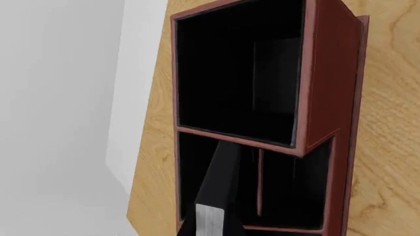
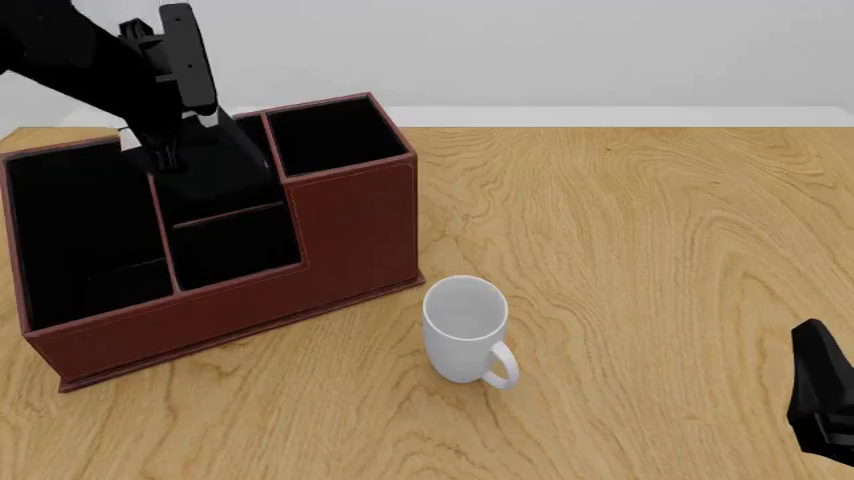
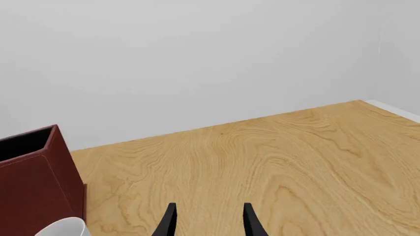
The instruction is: Pick up the book and place it in the front compartment of the caddy.
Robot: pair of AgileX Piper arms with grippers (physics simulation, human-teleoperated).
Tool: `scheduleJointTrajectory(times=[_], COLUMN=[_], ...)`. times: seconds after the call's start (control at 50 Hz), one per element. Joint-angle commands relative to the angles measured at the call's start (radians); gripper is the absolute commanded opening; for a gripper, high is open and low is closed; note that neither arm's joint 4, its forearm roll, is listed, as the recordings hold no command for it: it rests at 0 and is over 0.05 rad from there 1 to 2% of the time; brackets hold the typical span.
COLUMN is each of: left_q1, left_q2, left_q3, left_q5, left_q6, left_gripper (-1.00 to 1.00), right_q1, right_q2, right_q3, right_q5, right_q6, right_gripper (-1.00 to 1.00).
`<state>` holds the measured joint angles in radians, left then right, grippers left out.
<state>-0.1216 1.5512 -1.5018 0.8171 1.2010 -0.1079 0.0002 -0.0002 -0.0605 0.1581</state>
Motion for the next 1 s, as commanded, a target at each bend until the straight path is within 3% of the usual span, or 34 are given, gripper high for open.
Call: scheduleJointTrajectory(times=[0.02,1.0], left_q1=[0.018,0.003], left_q2=[0.022,0.139], left_q3=[0.016,0.063], left_q5=[-0.045,-0.133], left_q6=[0.023,0.01], left_gripper=[-1.0,-1.0], right_q1=[0.0,-0.001], right_q2=[0.0,0.0], right_q3=[0.0,0.0], right_q5=[0.002,0.012], right_q6=[0.0,-0.002], right_gripper=[1.0,1.0])
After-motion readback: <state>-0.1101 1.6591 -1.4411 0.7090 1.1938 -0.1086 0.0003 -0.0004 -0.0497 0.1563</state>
